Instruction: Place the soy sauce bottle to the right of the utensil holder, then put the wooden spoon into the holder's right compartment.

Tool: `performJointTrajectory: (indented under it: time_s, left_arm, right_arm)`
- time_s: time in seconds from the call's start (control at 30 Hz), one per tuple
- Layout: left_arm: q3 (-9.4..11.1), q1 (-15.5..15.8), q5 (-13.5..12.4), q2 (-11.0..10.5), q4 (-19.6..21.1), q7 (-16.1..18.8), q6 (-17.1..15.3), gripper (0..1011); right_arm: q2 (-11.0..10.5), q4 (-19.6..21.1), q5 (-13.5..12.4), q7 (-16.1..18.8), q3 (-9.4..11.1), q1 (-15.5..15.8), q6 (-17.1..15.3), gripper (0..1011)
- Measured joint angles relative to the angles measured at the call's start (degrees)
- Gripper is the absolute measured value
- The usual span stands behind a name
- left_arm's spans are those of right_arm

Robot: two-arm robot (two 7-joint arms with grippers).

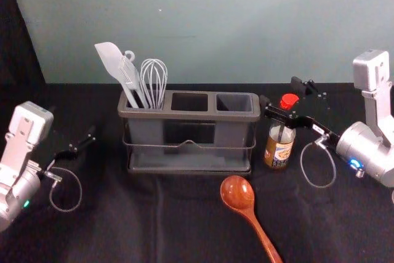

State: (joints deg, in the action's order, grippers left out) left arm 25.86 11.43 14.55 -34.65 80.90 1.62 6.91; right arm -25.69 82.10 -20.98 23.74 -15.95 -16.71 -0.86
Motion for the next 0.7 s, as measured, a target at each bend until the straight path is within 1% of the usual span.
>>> performJointTrajectory:
  time_s: [0.1,0.43,0.57,0.7]
  left_arm:
    - [0.0,0.0,0.0,0.0,0.0,0.0,0.0,1011]
    - [0.0,0.0,0.0,0.0,0.0,0.0,0.0,1011]
    - [0.0,0.0,0.0,0.0,0.0,0.0,0.0,1012]
    - [0.0,0.0,0.0,0.0,0.0,0.0,0.0,1011]
  right_arm:
    - [-0.1,0.1,0.1,0.0,0.0,0.0,0.0,1004]
    - [-1.7,4.8,2.8,-1.6,1.7,1.8,1.0,1004]
    - [-2.6,7.5,3.8,-2.1,2.6,2.9,1.4,1004]
    - [-3.6,11.4,4.6,-2.4,4.1,4.6,1.6,1004]
